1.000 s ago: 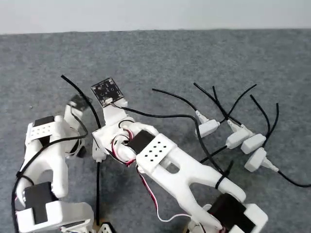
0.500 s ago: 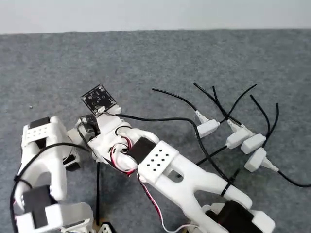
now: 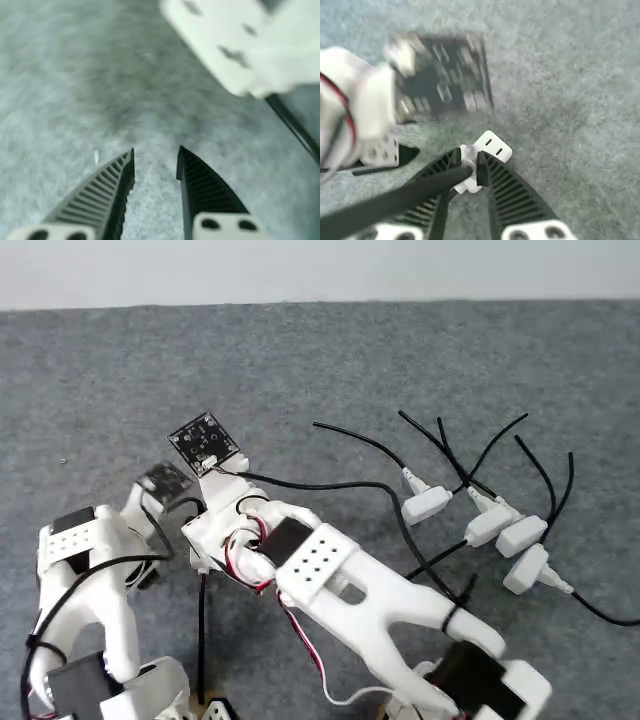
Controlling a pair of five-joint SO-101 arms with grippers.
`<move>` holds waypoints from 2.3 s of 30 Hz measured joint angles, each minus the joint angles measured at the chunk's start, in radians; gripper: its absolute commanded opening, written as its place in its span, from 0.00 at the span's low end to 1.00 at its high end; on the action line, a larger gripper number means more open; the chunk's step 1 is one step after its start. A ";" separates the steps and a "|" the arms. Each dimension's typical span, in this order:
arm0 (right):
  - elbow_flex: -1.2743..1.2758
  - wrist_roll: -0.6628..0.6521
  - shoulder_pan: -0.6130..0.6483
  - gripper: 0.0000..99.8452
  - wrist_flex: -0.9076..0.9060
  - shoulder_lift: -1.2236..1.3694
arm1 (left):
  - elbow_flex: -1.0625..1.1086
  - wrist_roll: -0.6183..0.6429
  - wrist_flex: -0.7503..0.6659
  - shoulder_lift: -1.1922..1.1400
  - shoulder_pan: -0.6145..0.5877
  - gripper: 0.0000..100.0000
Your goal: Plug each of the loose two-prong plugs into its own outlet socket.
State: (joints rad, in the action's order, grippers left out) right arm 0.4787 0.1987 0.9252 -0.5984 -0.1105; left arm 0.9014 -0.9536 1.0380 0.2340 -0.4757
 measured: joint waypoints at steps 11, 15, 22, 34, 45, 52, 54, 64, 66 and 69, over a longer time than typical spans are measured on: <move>-0.068 0.000 -0.054 0.01 0.035 0.129 | 0.000 0.252 -0.066 0.000 -0.011 0.14; -0.068 0.000 -0.057 0.01 0.061 0.137 | 0.006 0.253 -0.066 0.000 -0.011 0.14; -0.068 0.000 -0.057 0.01 0.061 0.137 | 0.018 0.253 -0.066 0.000 -0.011 0.14; -0.068 0.000 -0.057 0.01 0.061 0.199 | 0.018 0.253 -0.066 0.000 -0.011 0.14; -0.068 0.000 -0.057 0.14 0.061 0.207 | 0.018 0.304 -0.086 0.000 -0.048 0.14; -0.103 0.000 -0.014 0.24 -0.017 0.209 | 0.018 0.531 -0.164 0.000 -0.104 0.14; -0.138 0.000 0.018 0.21 -0.049 0.209 | 0.018 0.600 -0.192 0.000 -0.137 0.14; -0.176 0.115 0.098 0.19 -0.066 0.282 | 0.018 0.678 -0.216 0.000 -0.181 0.14; -0.195 0.130 0.098 0.19 -0.066 0.338 | 0.018 0.681 -0.226 0.000 -0.195 0.14; -0.259 0.132 0.098 0.19 -0.078 0.404 | 0.018 0.707 -0.226 0.000 -0.207 0.14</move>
State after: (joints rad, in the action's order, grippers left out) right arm 0.2194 0.3307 1.0234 -0.6767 0.2931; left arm 0.9198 -0.2463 0.8124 0.2340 -0.6828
